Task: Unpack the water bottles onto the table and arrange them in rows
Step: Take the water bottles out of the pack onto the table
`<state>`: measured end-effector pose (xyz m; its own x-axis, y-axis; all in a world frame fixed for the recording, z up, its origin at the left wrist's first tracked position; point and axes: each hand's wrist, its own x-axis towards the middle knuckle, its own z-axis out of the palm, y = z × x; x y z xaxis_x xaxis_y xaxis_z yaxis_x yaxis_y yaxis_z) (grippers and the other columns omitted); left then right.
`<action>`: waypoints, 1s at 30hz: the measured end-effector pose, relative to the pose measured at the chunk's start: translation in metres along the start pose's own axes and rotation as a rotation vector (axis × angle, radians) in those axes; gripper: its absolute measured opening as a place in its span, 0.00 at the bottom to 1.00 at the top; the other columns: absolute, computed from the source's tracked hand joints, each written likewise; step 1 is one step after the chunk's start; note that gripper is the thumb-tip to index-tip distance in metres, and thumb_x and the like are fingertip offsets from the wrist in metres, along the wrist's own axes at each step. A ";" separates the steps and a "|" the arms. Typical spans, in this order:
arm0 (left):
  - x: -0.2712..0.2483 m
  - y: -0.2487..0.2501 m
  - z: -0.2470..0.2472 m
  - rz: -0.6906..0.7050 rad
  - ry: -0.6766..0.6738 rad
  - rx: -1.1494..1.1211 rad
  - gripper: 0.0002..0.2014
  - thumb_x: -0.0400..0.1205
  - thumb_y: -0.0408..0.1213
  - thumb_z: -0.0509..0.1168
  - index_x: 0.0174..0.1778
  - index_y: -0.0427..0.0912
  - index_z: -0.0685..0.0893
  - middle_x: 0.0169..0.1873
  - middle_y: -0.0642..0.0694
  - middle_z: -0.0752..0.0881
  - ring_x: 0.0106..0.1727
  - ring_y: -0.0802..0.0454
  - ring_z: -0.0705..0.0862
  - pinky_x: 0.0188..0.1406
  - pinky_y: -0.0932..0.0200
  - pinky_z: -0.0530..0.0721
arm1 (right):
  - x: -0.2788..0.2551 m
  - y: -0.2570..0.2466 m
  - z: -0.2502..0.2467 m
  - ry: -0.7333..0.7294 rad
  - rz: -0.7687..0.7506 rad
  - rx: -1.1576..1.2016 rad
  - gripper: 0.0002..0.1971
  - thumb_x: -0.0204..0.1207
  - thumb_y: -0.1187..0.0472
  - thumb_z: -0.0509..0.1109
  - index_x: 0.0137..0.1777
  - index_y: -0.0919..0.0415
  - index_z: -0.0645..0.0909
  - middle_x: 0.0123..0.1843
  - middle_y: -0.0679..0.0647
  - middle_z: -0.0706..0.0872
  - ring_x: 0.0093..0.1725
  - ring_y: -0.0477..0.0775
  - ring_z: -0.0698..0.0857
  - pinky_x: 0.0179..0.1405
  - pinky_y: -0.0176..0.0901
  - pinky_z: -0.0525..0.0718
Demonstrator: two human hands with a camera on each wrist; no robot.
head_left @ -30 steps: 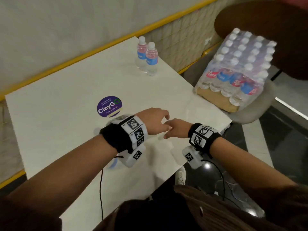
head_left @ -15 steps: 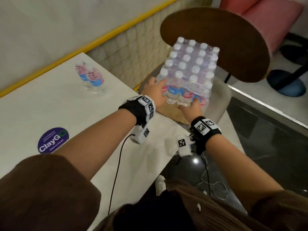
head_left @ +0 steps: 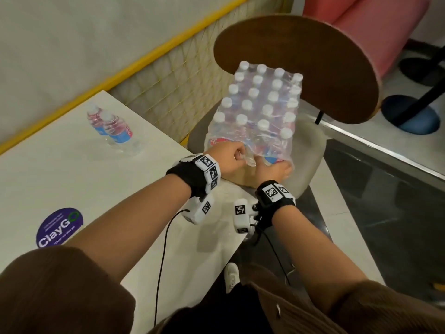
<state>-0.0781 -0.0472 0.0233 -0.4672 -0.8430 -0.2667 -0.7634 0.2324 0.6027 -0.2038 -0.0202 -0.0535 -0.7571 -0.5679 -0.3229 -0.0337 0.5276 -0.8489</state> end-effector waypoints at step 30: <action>-0.109 -0.083 -0.058 -0.370 -0.147 -0.037 0.17 0.77 0.48 0.71 0.59 0.43 0.85 0.51 0.49 0.82 0.55 0.50 0.82 0.36 0.64 0.84 | -0.022 -0.026 -0.006 -0.374 -0.372 -0.192 0.29 0.72 0.46 0.72 0.71 0.54 0.73 0.66 0.58 0.80 0.66 0.61 0.79 0.67 0.50 0.76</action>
<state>0.0620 -0.0022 0.0462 -0.2244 -0.7876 -0.5739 -0.8767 -0.0940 0.4718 -0.1899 -0.0174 -0.0216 -0.3899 -0.9046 -0.1722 -0.3987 0.3343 -0.8540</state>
